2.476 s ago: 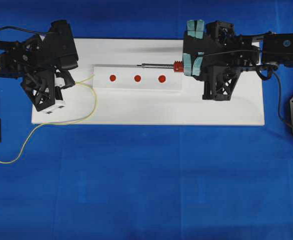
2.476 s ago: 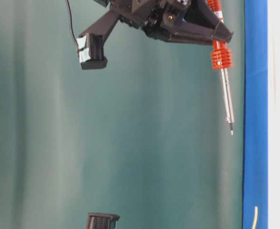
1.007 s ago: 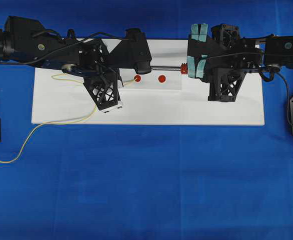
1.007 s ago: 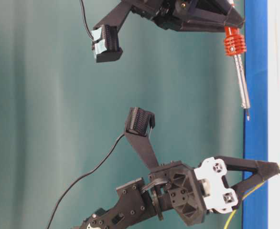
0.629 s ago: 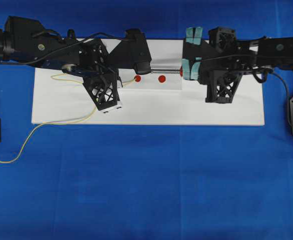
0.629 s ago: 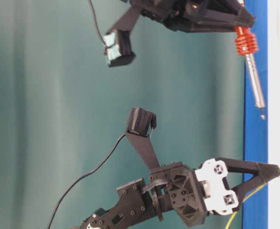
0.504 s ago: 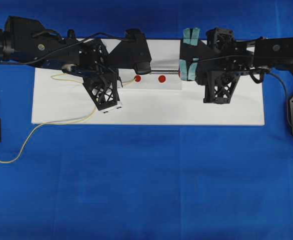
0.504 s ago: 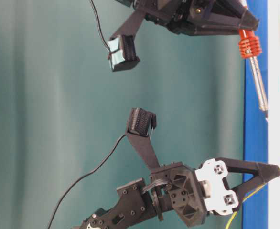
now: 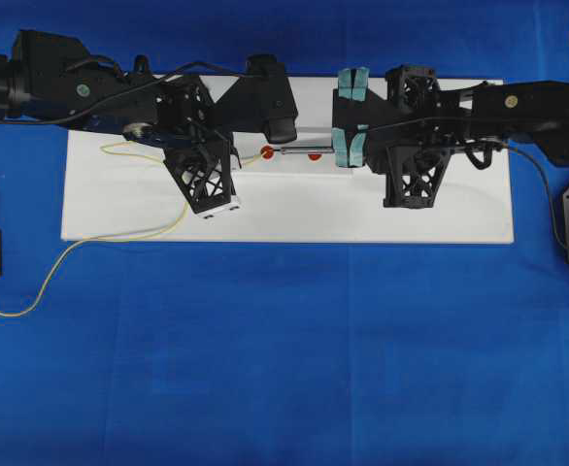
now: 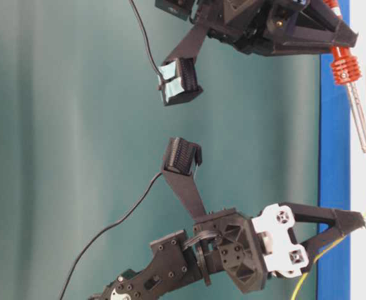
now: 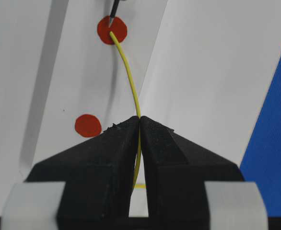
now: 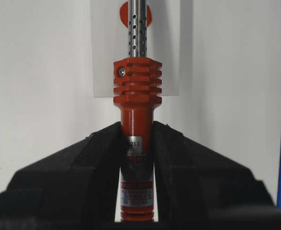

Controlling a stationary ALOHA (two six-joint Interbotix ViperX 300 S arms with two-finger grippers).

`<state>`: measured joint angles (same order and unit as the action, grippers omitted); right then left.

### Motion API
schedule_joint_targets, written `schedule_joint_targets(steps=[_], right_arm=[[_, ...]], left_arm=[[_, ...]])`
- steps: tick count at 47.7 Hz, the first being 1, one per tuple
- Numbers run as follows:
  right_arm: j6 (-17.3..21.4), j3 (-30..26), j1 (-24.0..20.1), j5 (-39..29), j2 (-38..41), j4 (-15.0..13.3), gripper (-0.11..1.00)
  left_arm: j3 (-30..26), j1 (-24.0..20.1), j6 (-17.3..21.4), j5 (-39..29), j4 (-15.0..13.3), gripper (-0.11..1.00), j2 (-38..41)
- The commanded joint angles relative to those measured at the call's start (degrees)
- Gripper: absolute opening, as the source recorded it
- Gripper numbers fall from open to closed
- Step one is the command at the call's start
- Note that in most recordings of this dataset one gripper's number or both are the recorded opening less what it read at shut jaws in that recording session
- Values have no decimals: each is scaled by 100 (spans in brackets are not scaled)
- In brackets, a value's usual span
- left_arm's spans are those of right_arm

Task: Touch the tip of the soldering iron to the tip of the solder at the mark.
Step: 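Move the solder tip to the middle red dot and bring the iron to it, then hold the iron tip against the solder tip at the middle dot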

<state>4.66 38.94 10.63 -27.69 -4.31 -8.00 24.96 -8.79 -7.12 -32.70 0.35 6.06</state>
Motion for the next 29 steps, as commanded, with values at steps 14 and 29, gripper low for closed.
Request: schedule_joint_targets(steps=[14, 29], right_arm=[[-9, -149, -53, 53, 0, 0, 6], [-9, -158, -18, 70, 0, 0, 6]], left_arm=[[-167, 0, 18, -9, 0, 1, -70], [-167, 26, 26, -9, 9, 1, -70]])
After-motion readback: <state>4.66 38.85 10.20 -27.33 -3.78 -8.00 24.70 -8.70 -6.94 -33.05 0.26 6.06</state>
